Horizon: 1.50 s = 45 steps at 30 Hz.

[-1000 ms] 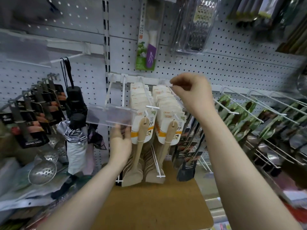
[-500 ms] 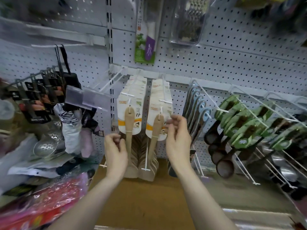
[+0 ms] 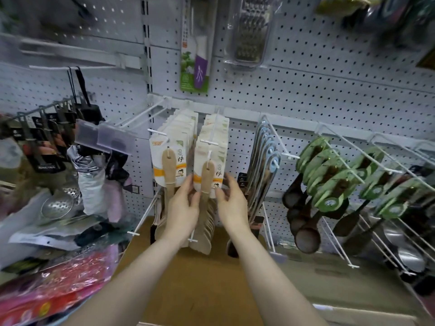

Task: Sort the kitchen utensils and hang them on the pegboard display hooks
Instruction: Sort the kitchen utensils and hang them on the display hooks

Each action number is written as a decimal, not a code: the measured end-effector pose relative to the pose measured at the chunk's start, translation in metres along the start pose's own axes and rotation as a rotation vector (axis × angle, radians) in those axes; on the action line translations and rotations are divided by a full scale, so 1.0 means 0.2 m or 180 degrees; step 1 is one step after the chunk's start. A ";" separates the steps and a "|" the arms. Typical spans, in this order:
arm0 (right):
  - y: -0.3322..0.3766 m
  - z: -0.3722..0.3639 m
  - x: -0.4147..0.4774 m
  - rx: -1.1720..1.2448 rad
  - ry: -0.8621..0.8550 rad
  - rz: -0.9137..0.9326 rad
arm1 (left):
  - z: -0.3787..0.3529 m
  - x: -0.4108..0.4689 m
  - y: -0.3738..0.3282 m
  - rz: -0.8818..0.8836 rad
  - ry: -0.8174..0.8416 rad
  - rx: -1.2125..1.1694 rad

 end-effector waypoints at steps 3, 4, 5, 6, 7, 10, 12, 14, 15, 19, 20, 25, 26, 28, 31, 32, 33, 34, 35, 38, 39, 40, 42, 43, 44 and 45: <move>0.06 0.02 0.01 0.0064 0.0003 0.0170 | -0.03 0.04 -0.07 -0.0058 0.0048 0.0043; 0.09 0.03 0.02 0.0063 0.0040 0.0232 | -0.04 0.04 -0.10 -0.0091 0.0090 -0.0012; 0.11 0.03 0.02 0.0043 0.0092 0.0269 | -0.05 0.05 -0.12 -0.0109 0.0120 -0.0049; 0.12 0.03 0.03 0.0016 0.0126 0.0278 | -0.05 0.07 -0.12 -0.0098 0.0133 -0.0079; 0.13 0.04 0.03 0.0004 0.0129 0.0281 | -0.06 0.08 -0.13 -0.0086 0.0127 -0.0116; 0.15 0.04 0.04 -0.0001 0.0086 0.0371 | -0.09 0.10 -0.13 -0.0108 0.0152 -0.0194; 0.15 0.03 0.06 -0.0046 0.0146 0.0386 | -0.09 0.11 -0.13 -0.0088 0.0187 -0.0216; 0.14 0.04 0.07 -0.0055 0.0208 0.0350 | -0.08 0.11 -0.13 -0.0072 0.0162 -0.0247; 0.13 0.04 0.06 -0.0051 0.0230 0.0344 | -0.08 0.12 -0.14 -0.0095 0.0158 -0.0254; 0.10 0.05 0.05 -0.0058 0.0429 0.0336 | -0.09 0.11 -0.18 -0.0143 0.0187 -0.0186; 0.09 0.04 0.06 -0.0076 0.0514 0.0330 | -0.09 0.12 -0.18 -0.0119 0.0178 -0.0159; 0.08 0.07 0.08 -0.0030 0.0755 0.0283 | -0.06 0.11 -0.15 -0.0022 0.0102 -0.0191; 0.06 0.07 0.06 -0.0041 0.0786 0.0289 | -0.05 0.10 -0.13 0.0005 0.0108 -0.0178; 0.02 0.07 0.01 -0.0089 0.0832 0.0270 | -0.03 0.07 -0.11 0.0077 0.0087 -0.0168; -0.06 0.04 -0.07 -0.0185 0.0852 0.0192 | 0.00 0.01 -0.07 0.0206 0.0024 -0.0301; -0.08 0.04 -0.09 -0.0211 0.0843 0.0153 | 0.01 -0.01 -0.06 0.0252 0.0018 -0.0342; -0.11 0.04 -0.12 -0.0222 0.0837 0.0080 | 0.03 -0.05 -0.04 0.0308 0.0012 -0.0329; -0.14 0.03 -0.13 -0.0239 0.0841 -0.0006 | 0.05 -0.07 -0.03 0.0334 -0.0008 -0.0279; -0.16 0.04 -0.16 -0.0254 0.0847 -0.0091 | 0.07 -0.09 -0.01 0.0344 -0.0018 -0.0195; -0.18 0.06 -0.21 -0.0277 0.0786 -0.0241 | 0.12 -0.15 0.02 0.0316 -0.0015 -0.0003; -0.18 0.06 -0.22 -0.0288 0.0757 -0.0266 | 0.14 -0.16 0.03 0.0314 -0.0001 0.0035; -0.18 0.07 -0.24 -0.0301 0.0716 -0.0314 | 0.16 -0.18 0.04 0.0313 0.0025 0.0060; -0.18 0.10 -0.28 -0.0286 0.0594 -0.0460 | 0.18 -0.21 0.05 0.0306 0.0099 0.0091; -0.19 0.11 -0.31 -0.0298 0.0532 -0.0504 | 0.18 -0.23 0.05 0.0310 0.0134 0.0113; -0.19 0.13 -0.33 -0.0333 0.0470 -0.0505 | 0.18 -0.25 0.05 0.0310 0.0176 0.0128; -0.19 0.15 -0.35 -0.0362 0.0403 -0.0491 | 0.18 -0.27 0.05 0.0314 0.0231 0.0146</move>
Point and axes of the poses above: each hand's wrist, its own x-axis towards the middle knuckle, its own z-axis out of the back of the hand, y = z × x, the point moved 8 cm from there along x, towards the middle knuckle, and after that the axes turned 7 degrees about -y, right-handed, at the moved point
